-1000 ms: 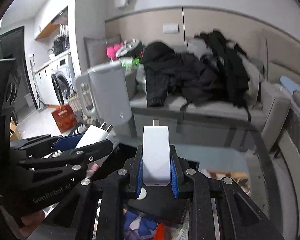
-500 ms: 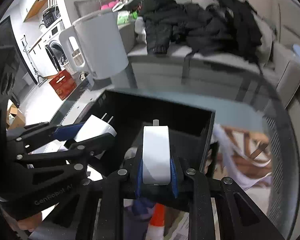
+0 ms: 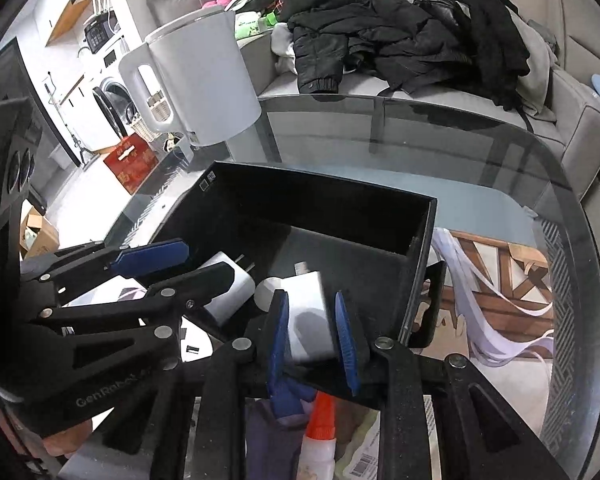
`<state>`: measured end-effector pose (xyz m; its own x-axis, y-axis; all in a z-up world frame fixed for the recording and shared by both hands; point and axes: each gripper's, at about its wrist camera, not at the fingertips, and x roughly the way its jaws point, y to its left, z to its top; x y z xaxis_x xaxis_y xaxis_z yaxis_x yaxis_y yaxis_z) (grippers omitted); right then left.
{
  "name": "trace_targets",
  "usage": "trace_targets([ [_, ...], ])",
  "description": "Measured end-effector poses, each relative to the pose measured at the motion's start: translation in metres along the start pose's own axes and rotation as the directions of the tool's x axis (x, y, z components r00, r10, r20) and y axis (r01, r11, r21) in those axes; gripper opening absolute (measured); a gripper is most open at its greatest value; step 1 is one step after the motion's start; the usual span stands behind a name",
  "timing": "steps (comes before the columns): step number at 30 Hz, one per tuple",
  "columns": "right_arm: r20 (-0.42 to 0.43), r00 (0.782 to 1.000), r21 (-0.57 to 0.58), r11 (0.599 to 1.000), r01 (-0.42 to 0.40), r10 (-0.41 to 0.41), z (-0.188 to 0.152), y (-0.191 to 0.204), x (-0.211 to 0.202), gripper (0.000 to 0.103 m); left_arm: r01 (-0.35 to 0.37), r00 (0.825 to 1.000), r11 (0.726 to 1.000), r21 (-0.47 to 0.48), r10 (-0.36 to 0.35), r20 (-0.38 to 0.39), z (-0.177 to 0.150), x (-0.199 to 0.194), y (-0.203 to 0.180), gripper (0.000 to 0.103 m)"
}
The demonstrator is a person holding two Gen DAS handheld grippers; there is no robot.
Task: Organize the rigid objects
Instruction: 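Carry both chargers over the black box and open both tools to drop them, then grasp the clear glass jar with the left tool while the right tool grasps the white remote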
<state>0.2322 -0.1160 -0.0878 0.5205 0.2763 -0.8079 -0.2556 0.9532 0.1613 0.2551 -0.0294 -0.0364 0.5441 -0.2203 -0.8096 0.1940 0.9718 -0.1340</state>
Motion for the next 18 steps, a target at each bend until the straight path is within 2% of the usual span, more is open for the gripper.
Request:
trace_targets([
  [2, 0.017, 1.0, 0.002, 1.0, -0.002, 0.002, -0.001, 0.0, -0.008, 0.027, -0.012, 1.0, 1.0, 0.0, 0.012, 0.029, 0.001, -0.008, 0.001, 0.062],
  [5, 0.053, 0.999, 0.007, 1.0, 0.003, -0.004, -0.003, 0.001, -0.025, 0.031, 0.009, 0.997, 1.0, -0.013, -0.008, 0.072, 0.002, -0.023, 0.003, 0.063],
  [7, 0.084, 0.996, 0.003, 1.0, 0.003, -0.003, -0.005, 0.003, -0.038, 0.04, 0.023, 0.995, 0.999, -0.024, -0.02, 0.101, 0.002, -0.034, 0.002, 0.064],
  [10, 0.137, 0.99, 0.004, 1.0, 0.007, -0.007, -0.008, 0.005, -0.06, 0.05, 0.047, 0.99, 0.999, -0.022, -0.043, 0.136, 0.001, -0.049, 0.001, 0.072],
  [18, 0.256, 0.967, -0.025, 0.999, 0.022, -0.015, -0.024, 0.01, -0.117, 0.053, 0.064, 0.971, 0.998, 0.014, -0.066, 0.231, -0.012, -0.086, -0.006, 0.075],
])
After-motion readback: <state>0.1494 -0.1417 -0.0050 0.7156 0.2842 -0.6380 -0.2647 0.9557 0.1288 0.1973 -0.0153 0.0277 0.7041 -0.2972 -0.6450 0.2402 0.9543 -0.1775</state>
